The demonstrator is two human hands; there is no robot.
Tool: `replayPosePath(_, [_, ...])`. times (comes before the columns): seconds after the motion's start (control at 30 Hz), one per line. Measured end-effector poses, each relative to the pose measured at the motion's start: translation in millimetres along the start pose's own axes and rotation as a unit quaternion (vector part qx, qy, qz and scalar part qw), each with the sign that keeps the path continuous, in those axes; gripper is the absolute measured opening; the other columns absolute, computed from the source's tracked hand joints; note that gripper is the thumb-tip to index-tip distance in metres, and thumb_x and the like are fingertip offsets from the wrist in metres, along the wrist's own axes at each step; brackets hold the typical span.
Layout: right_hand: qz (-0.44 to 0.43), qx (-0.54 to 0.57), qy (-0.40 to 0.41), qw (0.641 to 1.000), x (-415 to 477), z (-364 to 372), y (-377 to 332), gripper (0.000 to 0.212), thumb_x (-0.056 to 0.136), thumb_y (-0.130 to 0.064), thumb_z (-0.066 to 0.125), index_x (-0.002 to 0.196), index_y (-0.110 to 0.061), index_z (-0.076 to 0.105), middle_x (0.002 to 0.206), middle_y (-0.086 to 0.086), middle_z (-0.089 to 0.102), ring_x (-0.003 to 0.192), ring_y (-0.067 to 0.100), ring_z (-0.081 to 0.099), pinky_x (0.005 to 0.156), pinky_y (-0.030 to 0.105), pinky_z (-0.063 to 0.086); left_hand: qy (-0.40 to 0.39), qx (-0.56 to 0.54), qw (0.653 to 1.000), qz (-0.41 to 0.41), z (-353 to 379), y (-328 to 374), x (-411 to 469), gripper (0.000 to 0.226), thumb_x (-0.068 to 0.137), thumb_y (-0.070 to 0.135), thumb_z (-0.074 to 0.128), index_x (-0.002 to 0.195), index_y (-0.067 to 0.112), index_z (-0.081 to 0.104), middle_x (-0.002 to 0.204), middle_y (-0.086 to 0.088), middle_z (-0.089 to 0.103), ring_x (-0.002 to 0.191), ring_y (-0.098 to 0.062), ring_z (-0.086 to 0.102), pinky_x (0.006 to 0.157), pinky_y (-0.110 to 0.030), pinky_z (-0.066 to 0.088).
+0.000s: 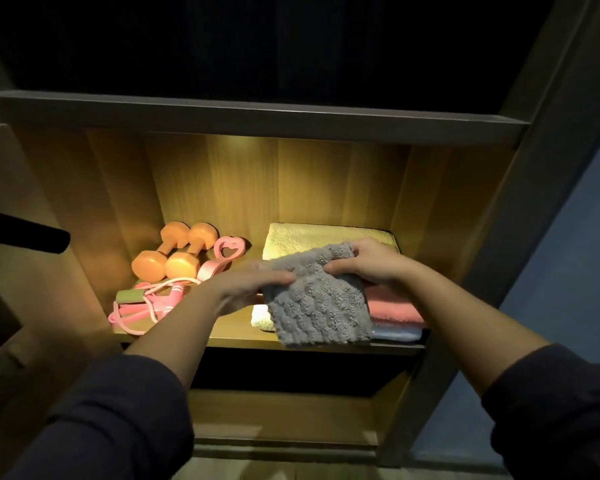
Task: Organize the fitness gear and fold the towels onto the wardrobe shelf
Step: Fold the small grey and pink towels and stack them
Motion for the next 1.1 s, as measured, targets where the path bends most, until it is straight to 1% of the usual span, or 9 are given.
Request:
replayPosePath(0.17, [0.066, 0.194, 0.068, 0.976, 3.5, 10.4, 19.7, 0.023, 0.082, -0.019, 0.077, 0.092, -0.008, 0.059, 0.067, -0.001, 0.071, 0.056, 0.011, 0.067, 0.052, 0.026, 0.055, 0.07, -0.295, 0.953, 0.017, 4.9, -24.6, 5.0, 0.042, 0.067, 0.045, 0.075, 0.101, 0.02, 0.074, 0.106, -0.006, 0.074, 0.099, -0.022, 0.068, 0.072, -0.035, 0.055])
replayPosePath(0.3, [0.079, 0.322, 0.129, 0.935, 13.7, 21.6, 32.4, 0.017, 0.085, -0.011, 0.073, 0.096, -0.007, 0.06, 0.091, 0.012, 0.074, 0.089, 0.029, 0.072, 0.087, 0.046, 0.058, 0.046, -0.229, 0.971, -0.042, 14.6, -36.5, 4.8, 0.076, 0.055, 0.048, 0.083, 0.121, 0.024, 0.055, 0.123, 0.004, 0.062, 0.112, -0.017, 0.056, 0.081, -0.04, 0.053])
replayPosePath(0.4, [0.095, 0.362, 0.147, 0.916, 21.4, 28.7, 41.0, 0.018, 0.087, -0.01, 0.072, 0.101, -0.005, 0.062, 0.093, 0.013, 0.074, 0.089, 0.028, 0.072, 0.083, 0.041, 0.059, 0.07, -0.292, 0.954, -0.025, 9.7, -35.4, 9.1, 0.067, 0.056, 0.026, 0.086, 0.114, 0.005, 0.061, 0.108, -0.011, 0.071, 0.103, -0.025, 0.064, 0.075, -0.035, 0.056])
replayPosePath(0.53, [0.146, 0.378, 0.118, 0.907, 28.7, 40.4, 54.9, 0.019, 0.085, 0.0, 0.071, 0.102, -0.002, 0.064, 0.081, 0.012, 0.075, 0.07, 0.021, 0.073, 0.058, 0.032, 0.06, 0.152, -0.505, 0.848, 0.054, -2.7, -38.4, 23.0, 0.043, 0.079, 0.011, 0.073, 0.118, -0.003, 0.062, 0.113, -0.02, 0.07, 0.103, -0.031, 0.07, 0.083, -0.041, 0.059])
replayPosePath(0.63, [0.19, 0.282, 0.047, 0.939, 29.8, 47.2, 63.8, 0.026, 0.082, -0.009, 0.076, 0.105, -0.003, 0.065, 0.08, 0.009, 0.074, 0.065, 0.018, 0.072, 0.051, 0.027, 0.056, 0.229, -0.427, 0.873, 0.048, -8.9, -46.5, 32.0, 0.05, 0.09, 0.012, 0.068, 0.134, -0.005, 0.051, 0.124, -0.023, 0.064, 0.112, -0.034, 0.064, 0.09, -0.042, 0.055])
replayPosePath(0.73, [0.202, 0.217, 0.044, 0.954, 34.1, 45.2, 70.3, 0.031, 0.087, -0.028, 0.073, 0.105, -0.004, 0.067, 0.095, 0.009, 0.069, 0.072, 0.019, 0.067, 0.054, 0.026, 0.053, 0.286, -0.327, 0.901, -0.003, -19.5, -46.1, 38.4, 0.062, 0.086, 0.015, 0.074, 0.138, -0.003, 0.046, 0.12, -0.02, 0.066, 0.097, -0.029, 0.069, 0.075, -0.036, 0.057])
replayPosePath(0.9, [0.195, 0.269, 0.139, 0.933, 51.3, 47.3, 80.3, 0.073, 0.094, -0.02, 0.065, 0.154, -0.012, 0.023, 0.142, 0.009, 0.048, 0.093, 0.02, 0.053, 0.062, 0.027, 0.051, 0.145, -0.463, 0.874, -0.007, -17.5, -44.3, 55.5, 0.04, 0.088, 0.03, 0.068, 0.112, -0.001, 0.063, 0.1, -0.021, 0.073, 0.085, -0.027, 0.073, 0.065, -0.039, 0.062])
replayPosePath(1.0, [0.186, 0.326, 0.175, 0.91, 61.2, 53.3, 88.1, 0.076, 0.095, -0.014, 0.063, 0.156, -0.013, 0.016, 0.154, 0.01, 0.035, 0.122, 0.024, 0.046, 0.084, 0.04, 0.048, 0.209, -0.239, 0.945, -0.078, -19.2, -57.1, 67.0, 0.048, 0.086, 0.033, 0.071, 0.12, 0.001, 0.058, 0.101, -0.015, 0.07, 0.084, -0.027, 0.068, 0.059, -0.037, 0.056])
replayPosePath(1.1, [0.195, 0.346, 0.176, 0.901, 72.4, 60.1, 94.1, 0.074, 0.096, -0.015, 0.062, 0.156, -0.015, 0.018, 0.155, 0.008, 0.035, 0.132, 0.029, 0.045, 0.094, 0.044, 0.051, 0.263, -0.138, 0.954, -0.053, -28.9, -54.0, 86.7, 0.05, 0.09, 0.02, 0.068, 0.132, 0.001, 0.048, 0.116, -0.016, 0.064, 0.088, -0.024, 0.063, 0.056, -0.031, 0.05])
Point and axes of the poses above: each hand's wrist, its own x-axis towards the middle knuckle, its own z-axis out of the palm, y = z × x, the point moved 4 cm from there along x, towards the middle knuckle
